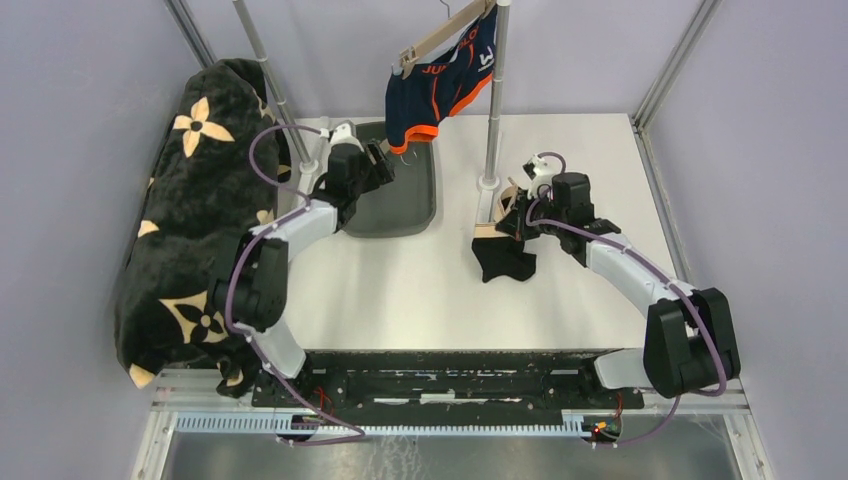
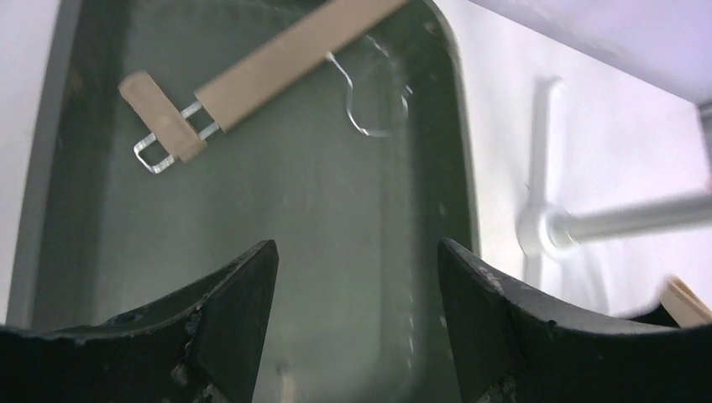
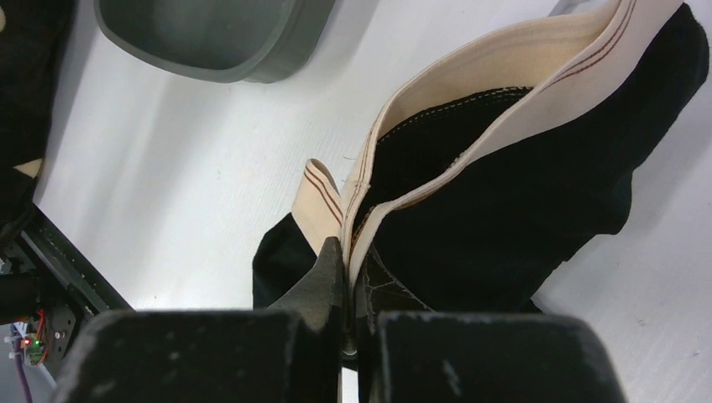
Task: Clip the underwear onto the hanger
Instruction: Pick up the hanger from the bin.
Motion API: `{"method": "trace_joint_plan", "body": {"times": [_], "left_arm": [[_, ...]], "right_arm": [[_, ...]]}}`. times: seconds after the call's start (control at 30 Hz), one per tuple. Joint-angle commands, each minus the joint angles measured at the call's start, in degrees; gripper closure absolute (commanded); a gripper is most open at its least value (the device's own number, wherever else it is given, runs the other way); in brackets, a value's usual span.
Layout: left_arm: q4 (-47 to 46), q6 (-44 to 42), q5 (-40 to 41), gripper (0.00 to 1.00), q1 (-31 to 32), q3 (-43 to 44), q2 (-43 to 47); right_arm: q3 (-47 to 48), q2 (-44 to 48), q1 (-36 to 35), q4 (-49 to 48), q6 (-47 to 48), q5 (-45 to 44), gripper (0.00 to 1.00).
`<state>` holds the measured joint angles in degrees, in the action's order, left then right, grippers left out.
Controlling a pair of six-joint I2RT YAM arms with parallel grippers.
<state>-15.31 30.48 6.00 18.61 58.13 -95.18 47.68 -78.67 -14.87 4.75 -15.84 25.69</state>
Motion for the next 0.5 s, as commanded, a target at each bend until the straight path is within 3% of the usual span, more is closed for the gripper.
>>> {"method": "trace_joint_plan", "body": {"times": [0.0,0.23,0.47], "left_arm": [[8.7,-3.5,6.2,0.24,-0.7,15.1,-10.4],[22.0,-9.2,14.7,0.2,-0.9,36.7,-25.5],[25.0,-15.2,16.5,0.15,-1.7,47.4,-32.7]], "right_arm": [[-1.1,3.8,0.2,-3.2,-1.4,1.2,0.99],[-2.2,5.5,0.2,-3.5,-2.2,1.5,0.99],[-2.9,5.6,0.3,-4.5,-2.9,2.4,0.99]]}}
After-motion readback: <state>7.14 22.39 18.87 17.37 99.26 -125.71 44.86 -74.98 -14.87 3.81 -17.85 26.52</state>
